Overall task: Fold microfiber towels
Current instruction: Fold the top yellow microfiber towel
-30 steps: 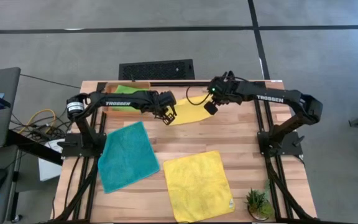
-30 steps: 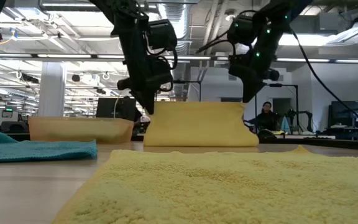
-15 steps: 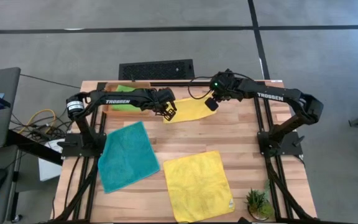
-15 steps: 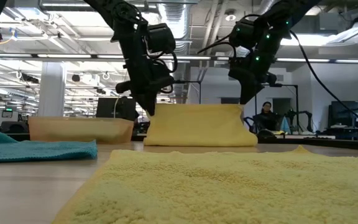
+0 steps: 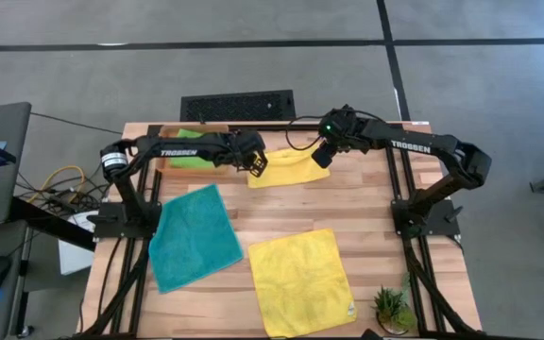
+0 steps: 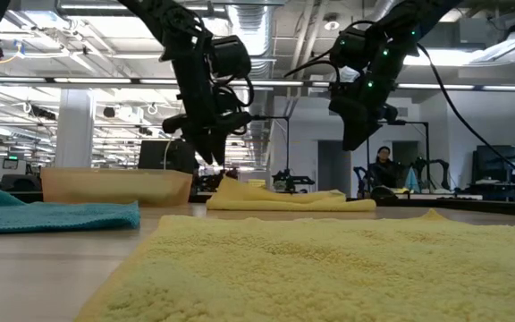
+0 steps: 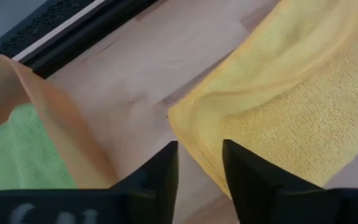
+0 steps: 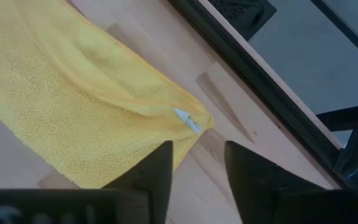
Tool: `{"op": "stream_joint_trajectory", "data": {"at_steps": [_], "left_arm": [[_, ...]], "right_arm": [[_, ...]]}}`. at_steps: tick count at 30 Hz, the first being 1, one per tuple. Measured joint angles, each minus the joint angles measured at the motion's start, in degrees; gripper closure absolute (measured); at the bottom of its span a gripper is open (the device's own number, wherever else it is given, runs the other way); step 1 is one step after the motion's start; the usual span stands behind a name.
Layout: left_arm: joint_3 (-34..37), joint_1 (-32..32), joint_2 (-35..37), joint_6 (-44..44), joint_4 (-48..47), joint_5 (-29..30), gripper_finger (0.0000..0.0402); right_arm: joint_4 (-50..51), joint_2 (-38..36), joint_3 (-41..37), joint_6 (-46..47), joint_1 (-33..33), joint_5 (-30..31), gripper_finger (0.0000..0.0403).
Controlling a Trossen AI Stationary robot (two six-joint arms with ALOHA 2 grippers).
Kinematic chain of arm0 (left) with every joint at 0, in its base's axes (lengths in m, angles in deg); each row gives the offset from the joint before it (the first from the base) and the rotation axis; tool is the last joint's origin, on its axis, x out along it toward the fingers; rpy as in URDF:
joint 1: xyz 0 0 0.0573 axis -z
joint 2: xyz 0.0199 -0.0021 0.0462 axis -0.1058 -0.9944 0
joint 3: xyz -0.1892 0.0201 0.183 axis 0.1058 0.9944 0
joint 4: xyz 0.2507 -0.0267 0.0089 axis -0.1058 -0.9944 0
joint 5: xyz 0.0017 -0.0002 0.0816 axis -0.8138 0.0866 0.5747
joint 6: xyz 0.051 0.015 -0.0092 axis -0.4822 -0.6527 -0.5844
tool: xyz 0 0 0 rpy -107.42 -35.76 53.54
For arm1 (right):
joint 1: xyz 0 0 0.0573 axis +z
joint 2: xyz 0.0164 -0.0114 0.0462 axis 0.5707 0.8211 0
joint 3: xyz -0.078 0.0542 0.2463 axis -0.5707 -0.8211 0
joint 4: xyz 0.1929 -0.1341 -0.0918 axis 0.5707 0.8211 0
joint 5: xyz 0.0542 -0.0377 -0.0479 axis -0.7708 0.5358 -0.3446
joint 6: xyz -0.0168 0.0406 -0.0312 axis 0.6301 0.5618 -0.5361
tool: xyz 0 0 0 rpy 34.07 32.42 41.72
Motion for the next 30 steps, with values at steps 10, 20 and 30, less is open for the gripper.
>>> {"op": "stream_joint_trajectory", "data": {"at_steps": [10,20,30], "left_arm": [[0.00,1.96,0.00,-16.43,-1.87,-18.25,0.0250],[0.02,9.39,0.00,-34.16,-4.83,-12.27,0.0255],[-0.07,9.50,-3.18,-36.46,0.36,-11.91,0.0255]], "right_arm": [[4.78,-0.13,2.75,0.34,0.00,-1.45,0.0182],[9.27,-0.24,6.03,-0.08,0.13,-3.40,0.0191],[9.35,-0.24,6.03,-0.20,0.15,-5.99,0.0202]]}}
